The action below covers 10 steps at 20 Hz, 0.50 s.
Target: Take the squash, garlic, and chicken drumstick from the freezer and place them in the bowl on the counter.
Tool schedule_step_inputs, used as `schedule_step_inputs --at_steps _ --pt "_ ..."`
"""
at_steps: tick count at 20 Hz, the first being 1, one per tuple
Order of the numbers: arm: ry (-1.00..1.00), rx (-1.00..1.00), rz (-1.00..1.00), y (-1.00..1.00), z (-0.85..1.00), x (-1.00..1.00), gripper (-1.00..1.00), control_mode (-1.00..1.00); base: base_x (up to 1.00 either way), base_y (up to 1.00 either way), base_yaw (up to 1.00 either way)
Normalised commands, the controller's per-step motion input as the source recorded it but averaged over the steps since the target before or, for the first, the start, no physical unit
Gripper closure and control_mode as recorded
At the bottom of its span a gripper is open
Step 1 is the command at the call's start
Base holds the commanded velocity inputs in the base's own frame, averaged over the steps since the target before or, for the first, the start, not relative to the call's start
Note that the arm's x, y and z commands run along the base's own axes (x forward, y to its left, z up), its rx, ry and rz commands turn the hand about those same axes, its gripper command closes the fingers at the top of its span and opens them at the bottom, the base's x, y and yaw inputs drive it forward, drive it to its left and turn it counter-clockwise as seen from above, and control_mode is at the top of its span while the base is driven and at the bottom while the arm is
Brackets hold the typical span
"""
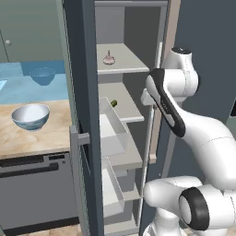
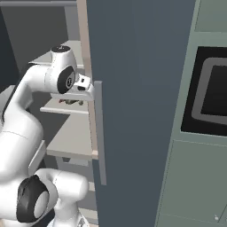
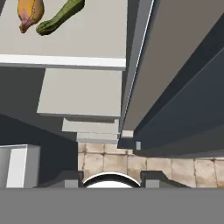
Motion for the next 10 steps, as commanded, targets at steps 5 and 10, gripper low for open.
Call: schedule_step_inputs --at_steps 5,10 --pt "-0.08 -0.01 0.02 0.11 0.0 -0.45 -1.0 -1.0 0.0 0.0 0.0" --pt "-0.37 -0.05 0.01 0.08 0.34 -0.82 -1.0 -1.0 0.0 0.0 0.0"
